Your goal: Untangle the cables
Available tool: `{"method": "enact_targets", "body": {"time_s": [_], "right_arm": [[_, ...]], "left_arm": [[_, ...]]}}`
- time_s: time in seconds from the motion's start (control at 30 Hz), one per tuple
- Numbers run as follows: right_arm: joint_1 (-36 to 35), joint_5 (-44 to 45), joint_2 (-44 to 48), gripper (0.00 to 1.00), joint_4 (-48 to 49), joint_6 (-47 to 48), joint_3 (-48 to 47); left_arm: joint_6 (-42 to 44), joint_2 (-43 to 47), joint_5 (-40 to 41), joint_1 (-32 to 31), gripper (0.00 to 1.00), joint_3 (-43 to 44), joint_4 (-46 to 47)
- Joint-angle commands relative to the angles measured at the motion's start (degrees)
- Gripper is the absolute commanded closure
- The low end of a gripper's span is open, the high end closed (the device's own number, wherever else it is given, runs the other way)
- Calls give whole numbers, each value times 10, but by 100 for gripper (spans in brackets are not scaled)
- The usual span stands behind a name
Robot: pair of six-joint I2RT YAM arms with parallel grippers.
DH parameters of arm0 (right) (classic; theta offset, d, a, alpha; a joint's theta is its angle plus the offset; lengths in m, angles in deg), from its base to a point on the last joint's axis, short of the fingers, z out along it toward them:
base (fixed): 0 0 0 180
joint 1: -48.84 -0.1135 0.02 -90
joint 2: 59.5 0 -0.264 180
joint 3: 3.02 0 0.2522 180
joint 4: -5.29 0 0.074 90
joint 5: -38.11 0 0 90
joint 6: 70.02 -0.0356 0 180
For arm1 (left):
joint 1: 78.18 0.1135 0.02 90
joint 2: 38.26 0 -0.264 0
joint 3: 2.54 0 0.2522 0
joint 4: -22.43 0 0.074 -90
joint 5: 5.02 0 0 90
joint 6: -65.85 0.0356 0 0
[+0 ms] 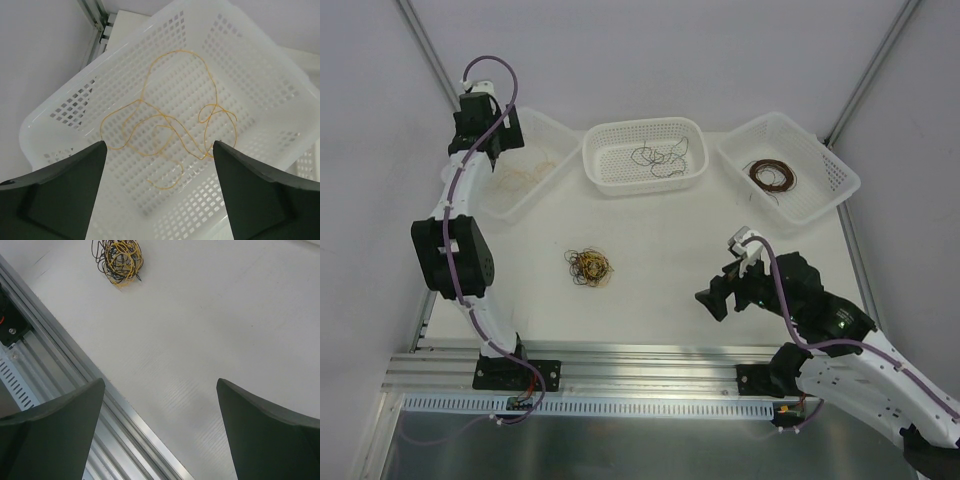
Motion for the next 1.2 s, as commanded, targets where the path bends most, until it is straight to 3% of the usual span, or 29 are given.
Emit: {"method": "enact_targets", "body": {"time_s": [0.0, 0.13, 0.33, 0.63, 0.8, 0.97, 1.17], "right_arm": [[-2, -6, -10, 0, 5, -14, 0], [-2, -4, -33, 0, 12, -25, 1], [-2, 11, -99, 0, 47, -49, 1], [-2, 28, -212, 2, 125, -89, -12], [-2, -20, -263, 7, 157, -102, -17], [-2, -52, -310, 14, 217, -107, -11], [-2, -97, -384, 22, 304, -111, -11]], "left_arm": [[-28, 43, 28, 0, 5, -6, 14], [-60, 93, 39, -1, 1, -40, 0], [-190, 214, -62, -13, 1, -160, -26], [-286, 363, -91, -187, 1, -399, -72], [-320, 382, -114, -248, 2, -504, -72], [-355, 356, -87, -291, 7, -542, -54], [-375, 327, -102, -306, 21, -572, 6]]}}
